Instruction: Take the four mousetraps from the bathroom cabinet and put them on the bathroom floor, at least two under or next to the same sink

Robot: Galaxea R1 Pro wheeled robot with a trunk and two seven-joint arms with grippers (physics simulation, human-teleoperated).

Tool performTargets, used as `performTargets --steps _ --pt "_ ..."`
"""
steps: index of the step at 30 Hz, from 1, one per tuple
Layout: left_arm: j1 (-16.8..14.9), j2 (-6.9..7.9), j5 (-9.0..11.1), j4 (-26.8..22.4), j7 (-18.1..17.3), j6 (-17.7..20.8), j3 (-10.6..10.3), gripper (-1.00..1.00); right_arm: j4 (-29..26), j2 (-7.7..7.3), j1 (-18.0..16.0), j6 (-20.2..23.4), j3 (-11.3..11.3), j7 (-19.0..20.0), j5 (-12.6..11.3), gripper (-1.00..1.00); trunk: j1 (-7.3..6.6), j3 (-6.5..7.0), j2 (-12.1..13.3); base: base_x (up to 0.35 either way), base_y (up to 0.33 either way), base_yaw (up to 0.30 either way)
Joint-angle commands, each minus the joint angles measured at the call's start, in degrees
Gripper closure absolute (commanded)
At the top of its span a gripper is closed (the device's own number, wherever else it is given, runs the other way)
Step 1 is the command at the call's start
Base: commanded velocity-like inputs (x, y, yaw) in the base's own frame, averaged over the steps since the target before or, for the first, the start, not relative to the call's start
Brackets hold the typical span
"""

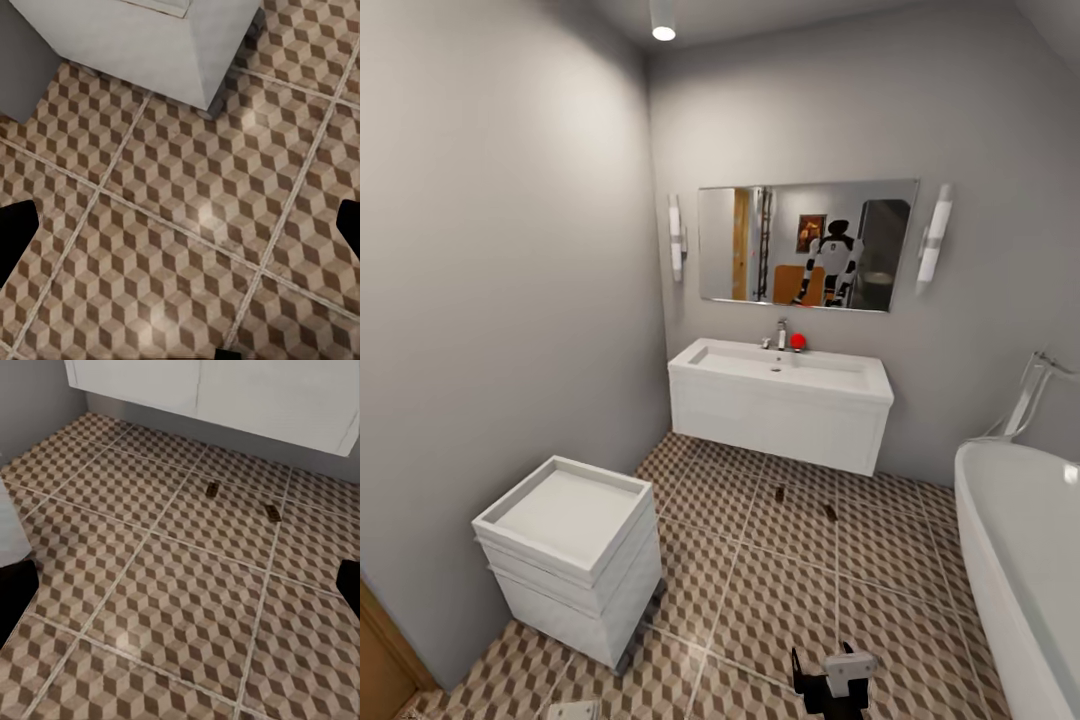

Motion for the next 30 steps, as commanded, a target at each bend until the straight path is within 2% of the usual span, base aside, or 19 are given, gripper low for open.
performTargets --steps 1,30 --pt "0.0 0.02 0.4 0.0 0.3 -0.1 -0.5 -1.00 0.0 0.02 0.0 0.0 0.5 -0.6 0.1 -1.00 0.02 -0.07 -0.1 0.000 0.000 0.268" --pt "0.0 0.02 0.4 0.0 0.3 -0.1 -0.5 -1.00 0.0 0.03 0.0 0.0 0.5 -0.6 0.1 -1.00 0.02 -1.02 -0.1 0.000 0.000 0.268"
